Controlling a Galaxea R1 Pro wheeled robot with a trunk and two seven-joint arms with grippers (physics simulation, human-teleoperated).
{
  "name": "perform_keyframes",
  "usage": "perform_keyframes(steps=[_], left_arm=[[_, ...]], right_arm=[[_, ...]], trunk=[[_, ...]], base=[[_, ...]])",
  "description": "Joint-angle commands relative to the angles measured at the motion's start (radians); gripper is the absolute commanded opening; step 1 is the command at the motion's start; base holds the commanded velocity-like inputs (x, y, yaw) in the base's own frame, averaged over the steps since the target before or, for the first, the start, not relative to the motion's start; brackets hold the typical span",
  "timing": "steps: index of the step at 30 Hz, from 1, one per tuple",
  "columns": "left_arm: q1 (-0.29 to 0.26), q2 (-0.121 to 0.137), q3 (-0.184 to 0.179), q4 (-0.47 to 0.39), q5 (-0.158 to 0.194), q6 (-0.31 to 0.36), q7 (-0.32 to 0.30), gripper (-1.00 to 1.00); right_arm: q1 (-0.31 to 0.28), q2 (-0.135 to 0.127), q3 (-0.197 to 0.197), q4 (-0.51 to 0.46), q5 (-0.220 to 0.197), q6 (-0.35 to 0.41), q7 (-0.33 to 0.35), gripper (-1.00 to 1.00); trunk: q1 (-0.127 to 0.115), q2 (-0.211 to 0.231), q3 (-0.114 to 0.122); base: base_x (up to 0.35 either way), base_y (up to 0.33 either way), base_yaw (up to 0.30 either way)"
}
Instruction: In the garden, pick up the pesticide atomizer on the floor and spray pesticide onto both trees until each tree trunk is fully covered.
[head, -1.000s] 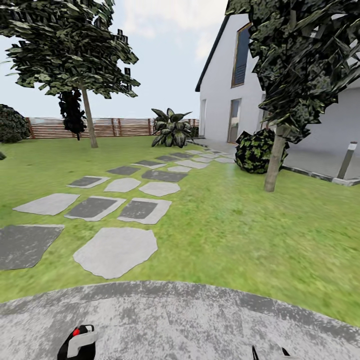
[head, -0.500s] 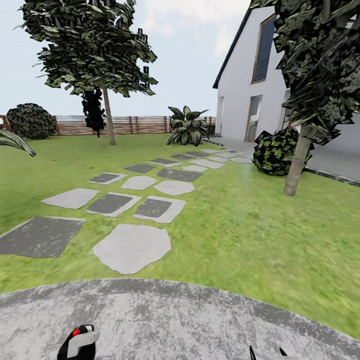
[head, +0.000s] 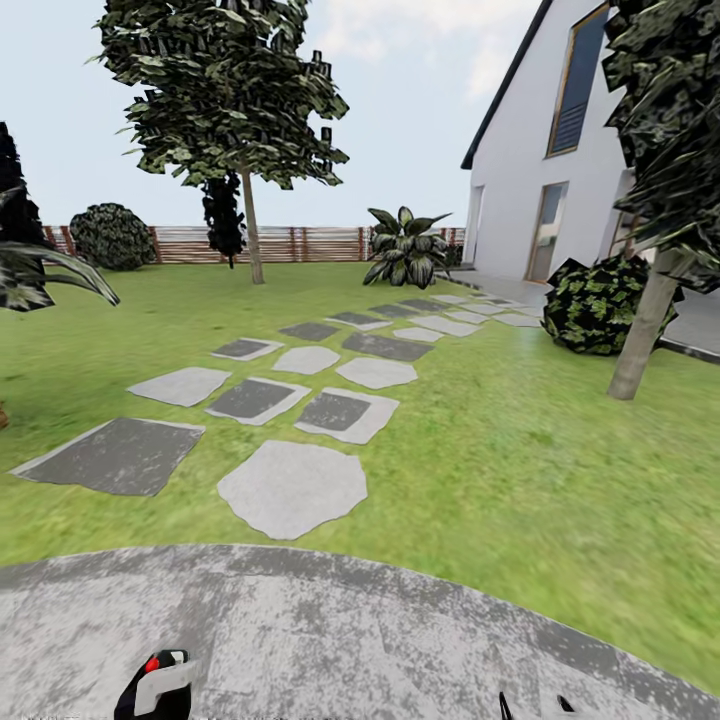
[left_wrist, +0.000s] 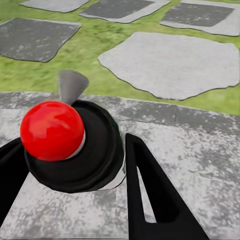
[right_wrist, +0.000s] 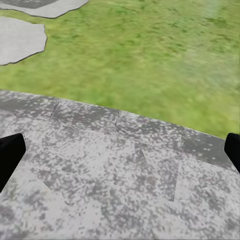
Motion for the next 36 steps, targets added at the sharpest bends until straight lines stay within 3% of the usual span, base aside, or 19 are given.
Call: perform_keyframes(steps=[1,21,36], left_arm=[[-0.001,0.000,0.000,0.001,-0.001,-0.003,0.003,-1.00],[0.001,-0.002,-0.002,-0.001,-0.001,-0.003,0.002,-1.00],[0.001,-0.002,0.000,-0.001,0.000,-0.003,0.005,-1.00]], right_arm=[[-0.001,0.000,-0.002,0.000,0.004,-0.003,-0.002,1.00],[0.000,0.000,-0.002,0.000,0.004,-0.003,-0.002,1.00],[0.000,-0.001,-0.003,-0.002,0.004,-0.003,-0.005,1.00]], trunk=[[0.000,0.000,-0.002],[0.000,0.000,-0.024],[0.000,0.000,-0.037]], base=[[0.000,0.000,0.205],[0.005,0.000,0.204],[0.303,0.000,0.156]])
